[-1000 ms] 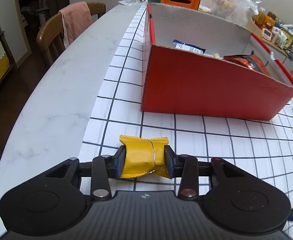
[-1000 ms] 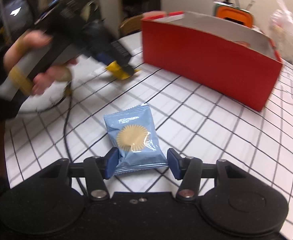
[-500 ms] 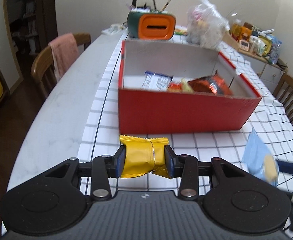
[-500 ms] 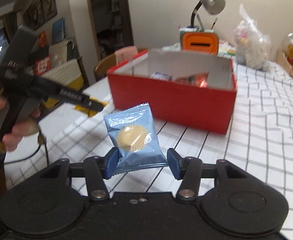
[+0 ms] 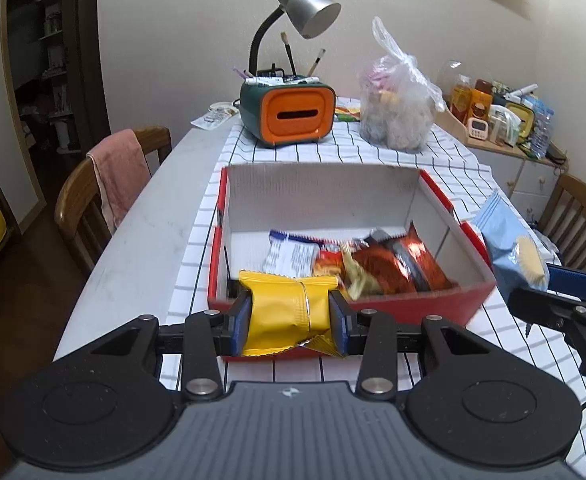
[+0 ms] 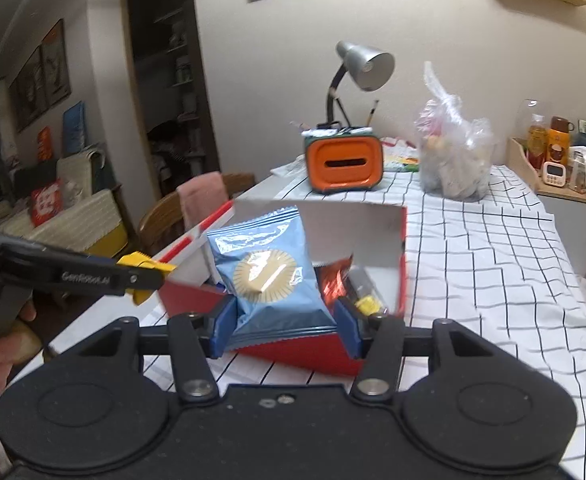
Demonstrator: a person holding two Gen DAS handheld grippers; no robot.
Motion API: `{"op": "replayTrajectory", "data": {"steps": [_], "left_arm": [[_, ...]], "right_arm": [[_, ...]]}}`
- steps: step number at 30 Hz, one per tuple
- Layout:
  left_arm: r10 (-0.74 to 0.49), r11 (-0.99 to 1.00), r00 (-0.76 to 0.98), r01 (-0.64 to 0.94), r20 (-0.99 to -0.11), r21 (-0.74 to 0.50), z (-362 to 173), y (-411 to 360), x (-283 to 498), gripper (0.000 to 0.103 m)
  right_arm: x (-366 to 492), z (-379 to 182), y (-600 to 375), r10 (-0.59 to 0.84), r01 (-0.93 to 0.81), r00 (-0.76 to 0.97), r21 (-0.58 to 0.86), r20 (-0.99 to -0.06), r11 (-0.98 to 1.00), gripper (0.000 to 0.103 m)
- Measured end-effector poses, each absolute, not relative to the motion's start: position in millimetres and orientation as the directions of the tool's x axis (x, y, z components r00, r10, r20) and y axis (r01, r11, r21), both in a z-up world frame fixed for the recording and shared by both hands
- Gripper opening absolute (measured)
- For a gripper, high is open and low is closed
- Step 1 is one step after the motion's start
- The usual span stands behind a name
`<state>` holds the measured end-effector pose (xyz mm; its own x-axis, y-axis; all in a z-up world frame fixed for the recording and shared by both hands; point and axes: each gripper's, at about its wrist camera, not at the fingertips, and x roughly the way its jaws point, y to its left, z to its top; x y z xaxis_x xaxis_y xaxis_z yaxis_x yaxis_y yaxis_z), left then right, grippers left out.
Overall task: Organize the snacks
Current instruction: 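Carry the yellow snack and blue packet into the red box and open both grippers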
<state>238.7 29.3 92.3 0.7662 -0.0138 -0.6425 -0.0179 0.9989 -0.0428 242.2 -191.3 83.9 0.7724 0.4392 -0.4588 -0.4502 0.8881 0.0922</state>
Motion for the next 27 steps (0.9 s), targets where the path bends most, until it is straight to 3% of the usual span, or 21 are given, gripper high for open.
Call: {"op": "replayTrajectory", "data": {"steps": [18,27], "left_arm": [[0.06,0.998,0.73,-0.063,-0.681,0.02,72,20,325,0.04],[0.096,0.995,0.676,-0.061,-0.73,0.075,46,17,355,0.04]], "right_arm": [[348,66,-178,0.33,-0.327,0.773,0.106,-0.542,0.939,0.052],[375,46,-149,0.291,-0.348,0.74,0.025,-0.607,0.937,0.052]]}}
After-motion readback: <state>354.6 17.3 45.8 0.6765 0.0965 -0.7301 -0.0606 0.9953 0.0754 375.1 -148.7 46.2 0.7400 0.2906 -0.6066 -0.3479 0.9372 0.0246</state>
